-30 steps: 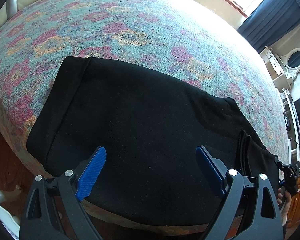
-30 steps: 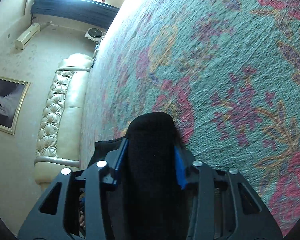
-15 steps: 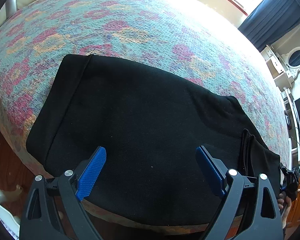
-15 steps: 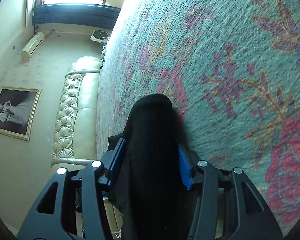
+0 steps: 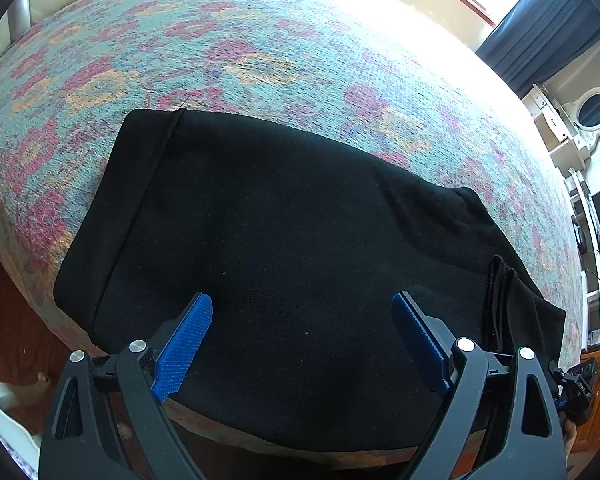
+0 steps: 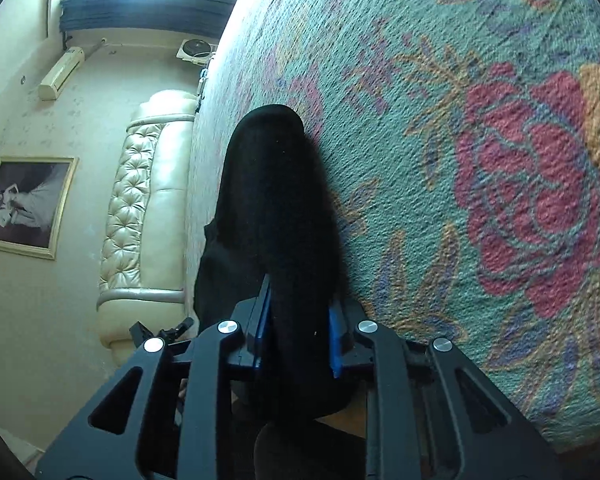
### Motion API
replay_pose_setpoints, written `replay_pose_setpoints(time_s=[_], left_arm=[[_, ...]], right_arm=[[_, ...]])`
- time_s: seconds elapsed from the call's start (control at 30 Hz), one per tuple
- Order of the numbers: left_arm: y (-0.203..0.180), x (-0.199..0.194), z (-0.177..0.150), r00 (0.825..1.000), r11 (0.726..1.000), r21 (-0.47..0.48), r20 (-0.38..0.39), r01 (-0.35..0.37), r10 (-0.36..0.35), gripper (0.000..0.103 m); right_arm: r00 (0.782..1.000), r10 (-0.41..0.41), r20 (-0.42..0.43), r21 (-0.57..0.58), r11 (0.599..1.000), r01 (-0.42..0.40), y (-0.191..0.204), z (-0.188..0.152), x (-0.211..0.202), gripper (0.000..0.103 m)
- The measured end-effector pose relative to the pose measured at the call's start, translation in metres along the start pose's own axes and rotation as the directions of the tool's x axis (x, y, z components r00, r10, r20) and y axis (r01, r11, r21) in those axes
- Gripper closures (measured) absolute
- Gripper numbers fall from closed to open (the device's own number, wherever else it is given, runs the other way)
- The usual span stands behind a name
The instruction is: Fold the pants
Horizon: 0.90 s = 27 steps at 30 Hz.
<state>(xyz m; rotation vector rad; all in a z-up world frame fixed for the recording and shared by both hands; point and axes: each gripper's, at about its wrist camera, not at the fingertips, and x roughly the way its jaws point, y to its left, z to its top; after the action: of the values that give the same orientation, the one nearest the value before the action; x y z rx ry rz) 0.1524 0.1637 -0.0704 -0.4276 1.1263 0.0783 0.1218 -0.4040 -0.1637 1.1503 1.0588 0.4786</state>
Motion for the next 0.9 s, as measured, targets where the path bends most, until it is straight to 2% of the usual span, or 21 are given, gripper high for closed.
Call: replay_pose_setpoints(time_s=[0.1, 0.27, 0.37, 0.47, 0.53, 0.67, 0.73, 0.8, 0.87, 0.9], left_arm=[[0.001, 0.000, -0.001, 1.000, 1.000, -0.004, 0.000, -0.001, 0.001, 0.013], [0.002, 0.000, 0.000, 1.000, 1.000, -0.008, 0.000, -0.002, 0.002, 0.013], [0.002, 0.000, 0.000, 1.000, 1.000, -0.009, -0.001, -0.002, 0.002, 0.013], [0.004, -0.001, 0.001, 1.000, 1.000, -0.014, 0.000, 0.000, 0.000, 0.013], [0.005, 0.000, 0.001, 1.000, 1.000, -0.015, -0.001, 0.001, -0.001, 0.013], [0.006, -0.001, 0.001, 1.000, 1.000, -0.010, -0.001, 0.001, -0.001, 0.013], [0.007, -0.002, 0.001, 1.000, 1.000, -0.011, 0.001, 0.003, -0.003, 0.013], [0.009, -0.002, 0.001, 1.000, 1.000, -0.015, 0.002, -0.003, 0.003, 0.013], [0.012, -0.002, 0.001, 1.000, 1.000, -0.023, 0.002, -0.010, 0.010, 0.013], [0.015, -0.002, 0.002, 1.000, 0.999, -0.030, 0.002, -0.012, 0.012, 0.013]], right_arm=[[0.998, 0.056, -0.004, 0.043, 0.998, -0.055, -0.011, -0.003, -0.011, 0.073], [0.998, 0.066, -0.024, 0.038, 0.997, -0.065, -0.017, -0.015, -0.021, 0.066], [0.998, 0.054, -0.027, 0.028, 0.998, -0.053, -0.020, -0.018, -0.024, 0.068], [0.999, -0.030, -0.042, -0.028, 0.999, 0.029, -0.015, -0.019, -0.022, 0.077], [0.997, -0.070, -0.041, -0.062, 0.996, 0.067, -0.011, -0.021, -0.020, 0.079], [0.999, -0.033, -0.035, -0.038, 0.999, 0.032, -0.016, -0.021, -0.023, 0.078], [0.999, 0.019, -0.032, 0.011, 1.000, -0.019, -0.020, -0.022, -0.025, 0.073], [0.997, 0.061, -0.038, 0.044, 0.997, -0.059, -0.020, -0.022, -0.027, 0.059], [0.996, 0.083, -0.045, 0.037, 0.996, -0.081, -0.018, -0.024, -0.029, 0.047], [0.996, 0.078, -0.052, 0.026, 0.997, -0.076, -0.016, -0.026, -0.028, 0.045]])
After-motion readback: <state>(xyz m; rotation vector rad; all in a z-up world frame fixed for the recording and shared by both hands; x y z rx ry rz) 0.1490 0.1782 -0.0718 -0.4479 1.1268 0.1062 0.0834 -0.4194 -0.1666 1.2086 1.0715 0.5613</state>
